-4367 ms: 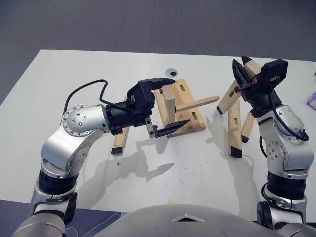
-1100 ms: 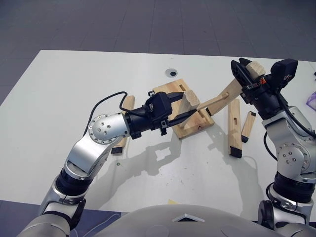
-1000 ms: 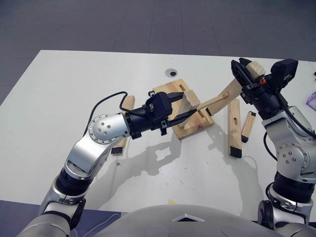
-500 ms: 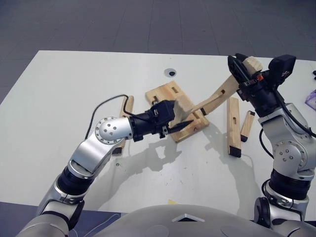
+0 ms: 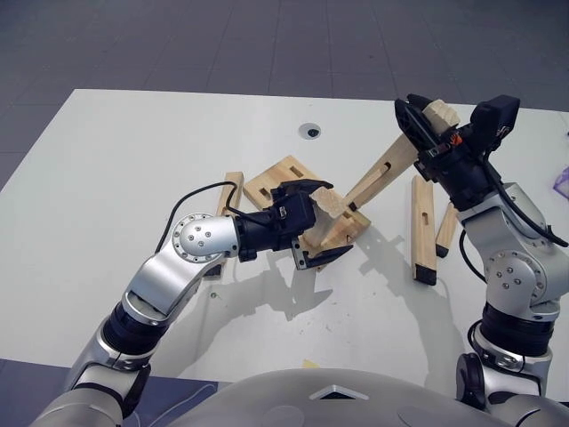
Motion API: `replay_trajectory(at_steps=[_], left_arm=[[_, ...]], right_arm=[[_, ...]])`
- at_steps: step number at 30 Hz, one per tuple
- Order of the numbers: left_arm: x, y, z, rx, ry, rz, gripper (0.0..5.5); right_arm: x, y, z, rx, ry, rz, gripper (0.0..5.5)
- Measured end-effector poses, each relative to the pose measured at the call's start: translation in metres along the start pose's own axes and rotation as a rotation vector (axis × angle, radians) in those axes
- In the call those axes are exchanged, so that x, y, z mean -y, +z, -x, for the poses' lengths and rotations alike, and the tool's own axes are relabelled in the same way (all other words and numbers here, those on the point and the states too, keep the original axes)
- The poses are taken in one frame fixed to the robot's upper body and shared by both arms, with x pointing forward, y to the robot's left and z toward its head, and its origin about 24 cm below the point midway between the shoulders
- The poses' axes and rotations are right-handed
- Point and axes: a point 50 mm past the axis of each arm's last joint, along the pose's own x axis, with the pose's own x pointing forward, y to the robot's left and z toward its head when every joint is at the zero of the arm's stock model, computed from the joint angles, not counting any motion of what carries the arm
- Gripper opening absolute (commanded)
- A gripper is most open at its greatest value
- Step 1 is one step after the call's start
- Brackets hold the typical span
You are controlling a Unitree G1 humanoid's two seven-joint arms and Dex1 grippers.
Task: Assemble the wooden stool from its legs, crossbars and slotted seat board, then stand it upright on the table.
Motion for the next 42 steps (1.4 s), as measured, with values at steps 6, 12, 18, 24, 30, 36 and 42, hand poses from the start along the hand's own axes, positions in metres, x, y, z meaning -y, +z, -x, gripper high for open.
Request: replay_trajectory(at_steps=[6, 12, 18, 24, 30, 36, 42], left_arm=[[-0.002, -0.002, 0.002, -0.015, 0.005, -0.004, 5.40], [-0.003, -0.001, 0.004, -0.020, 0.017, -0.017, 5.40], [-0.003, -0.003, 0.004, -0.024, 0.025, -0.019, 5.40], [-0.003, -0.003, 0.004, -0.031, 0.030, -0.032, 5.40], [-0.002, -0.008, 0.009, -0.042, 0.062, -0.026, 5.40], [-0.007, -0.015, 0.027, -0.068, 0.237, 0.019, 5.40], [-0.002, -0.016, 0.038, -0.087, 0.262, 0.034, 5.40]], right_arm=[[-0.001, 0.000, -0.001, -0.069, 0.056, -0.037, 0.99], [0.004, 0.002, -0.004, -0.105, 0.063, -0.121, 1.00], [0.006, 0.001, -0.005, -0.130, 0.061, -0.204, 1.00], [0.004, 0.001, -0.006, -0.132, 0.054, -0.203, 1.00], [-0.003, 0.000, -0.008, -0.118, 0.100, -0.125, 0.99], [-0.018, -0.003, -0.011, -0.096, 0.179, 0.032, 0.99], [-0.026, -0.006, -0.010, -0.083, 0.197, 0.045, 0.99]])
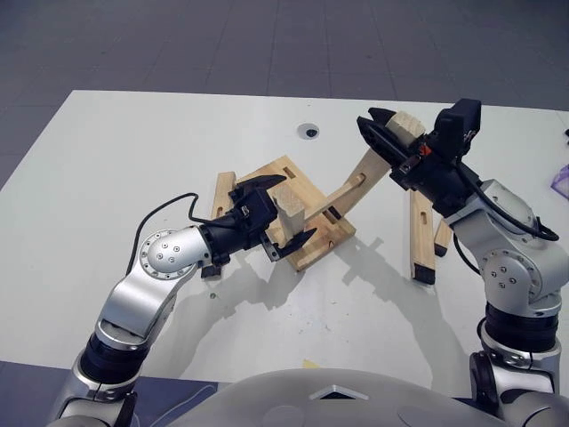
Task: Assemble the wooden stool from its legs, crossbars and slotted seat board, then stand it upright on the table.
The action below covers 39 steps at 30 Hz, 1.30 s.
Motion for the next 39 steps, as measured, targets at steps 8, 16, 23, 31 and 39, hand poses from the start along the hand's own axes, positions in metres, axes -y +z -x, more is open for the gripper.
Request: replay_trajectory(at_steps=[8, 16, 23, 31, 39], left_arm=[[0.006, 0.002, 0.006, -0.008, 0.022, 0.011, 5.40], [0.011, 0.002, 0.006, -0.010, 0.029, 0.035, 5.40], [0.014, 0.001, 0.003, -0.014, 0.015, 0.037, 5.40], [0.014, -0.001, 0.003, -0.021, 0.013, 0.038, 5.40], [0.013, -0.004, 0.003, -0.032, 0.015, 0.038, 5.40]], right_arm=[[0.002, 0.002, 0.002, -0.011, -0.012, -0.086, 0.99], [0.005, 0.004, 0.000, -0.044, -0.011, -0.127, 0.99], [0.005, 0.001, 0.001, -0.066, -0.045, -0.178, 0.99], [0.004, -0.008, 0.000, -0.093, -0.049, -0.113, 1.02], [0.004, -0.007, -0.004, -0.108, -0.033, 0.087, 1.22]])
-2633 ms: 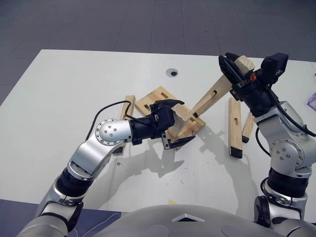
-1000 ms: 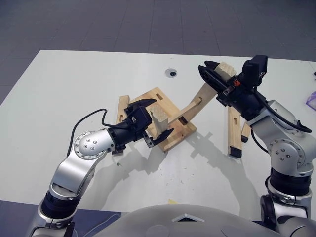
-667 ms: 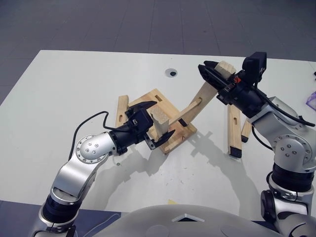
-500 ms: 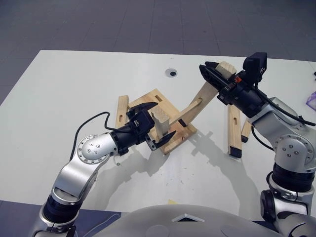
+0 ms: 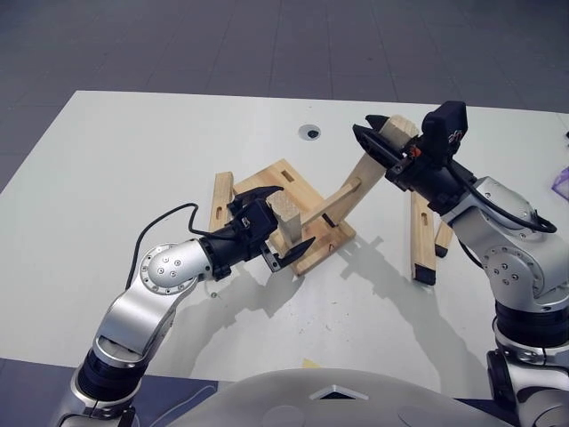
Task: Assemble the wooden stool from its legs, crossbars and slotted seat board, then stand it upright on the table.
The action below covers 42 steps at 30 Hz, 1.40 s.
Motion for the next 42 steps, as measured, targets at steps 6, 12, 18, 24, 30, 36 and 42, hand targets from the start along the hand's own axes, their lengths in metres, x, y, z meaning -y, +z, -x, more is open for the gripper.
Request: replay_trajectory(at_steps=[6, 12, 18, 24, 30, 36, 42], left_arm=[[-0.001, -0.001, -0.002, -0.008, 0.010, -0.011, 5.40], [-0.018, 0.006, -0.006, 0.017, 0.095, -0.048, 5.40], [-0.031, 0.016, -0.009, 0.063, 0.164, -0.065, 5.40], [-0.039, 0.020, -0.006, 0.076, 0.200, -0.083, 5.40], [-0.050, 0.030, -0.006, 0.130, 0.263, -0.080, 5.40], [-0.055, 0.032, -0.005, 0.139, 0.282, -0.084, 5.40], [-0.067, 0.032, 0.002, 0.132, 0.371, -0.097, 5.40]], right_arm=[[0.003, -0.002, -0.005, 0.004, -0.036, 0.012, 1.23], [0.005, -0.003, -0.008, 0.003, -0.111, 0.015, 1.23], [0.010, -0.004, -0.009, -0.006, -0.238, 0.033, 1.23], [0.014, -0.006, -0.006, -0.012, -0.347, 0.041, 1.23], [0.016, -0.006, -0.005, -0.015, -0.435, 0.078, 1.25], [0.017, -0.006, -0.004, -0.015, -0.459, 0.096, 1.63], [0.031, -0.037, 0.010, -0.243, -0.560, 0.236, 2.80]])
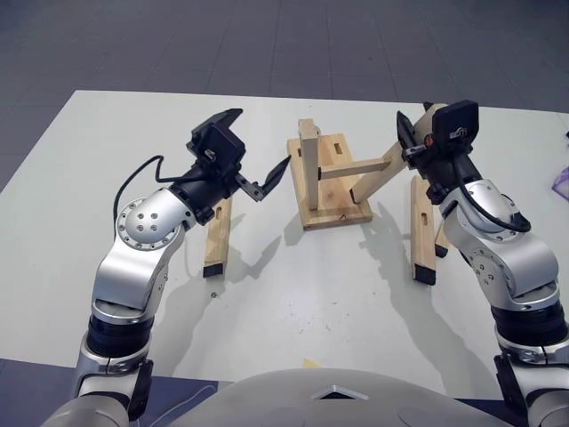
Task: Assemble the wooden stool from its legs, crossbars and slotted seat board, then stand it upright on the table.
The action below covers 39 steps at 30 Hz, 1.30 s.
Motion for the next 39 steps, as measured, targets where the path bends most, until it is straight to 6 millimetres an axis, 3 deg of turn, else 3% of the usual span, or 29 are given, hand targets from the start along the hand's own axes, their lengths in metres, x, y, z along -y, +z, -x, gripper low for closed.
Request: replay_trajectory(at_steps=[13, 18, 22, 27, 34, 36, 39], left_arm=[[0.000, -0.004, -0.001, -0.005, -0.002, 0.005, 5.40], [0.001, -0.004, -0.002, -0.003, -0.008, 0.007, 5.40], [0.001, -0.004, -0.003, 0.004, -0.005, 0.009, 5.40], [-0.001, -0.002, -0.005, 0.021, 0.019, 0.020, 5.40], [0.000, -0.002, -0.006, 0.024, 0.028, 0.018, 5.40], [0.000, -0.002, -0.007, 0.022, 0.029, 0.012, 5.40], [0.003, -0.002, -0.008, 0.025, 0.022, 0.014, 5.40]], right_arm=[[0.004, -0.002, -0.004, 0.036, -0.077, -0.075, 4.66], [0.004, 0.013, -0.005, 0.190, -0.096, -0.273, 5.38], [0.024, 0.052, -0.006, 0.414, -0.152, -0.352, 5.38], [0.048, 0.080, -0.013, 0.526, -0.200, -0.397, 5.38], [0.095, 0.140, -0.017, 0.732, -0.296, -0.421, 5.38], [0.102, 0.142, -0.019, 0.727, -0.312, -0.445, 5.38], [0.080, 0.105, -0.037, 0.468, -0.247, -0.373, 5.38]])
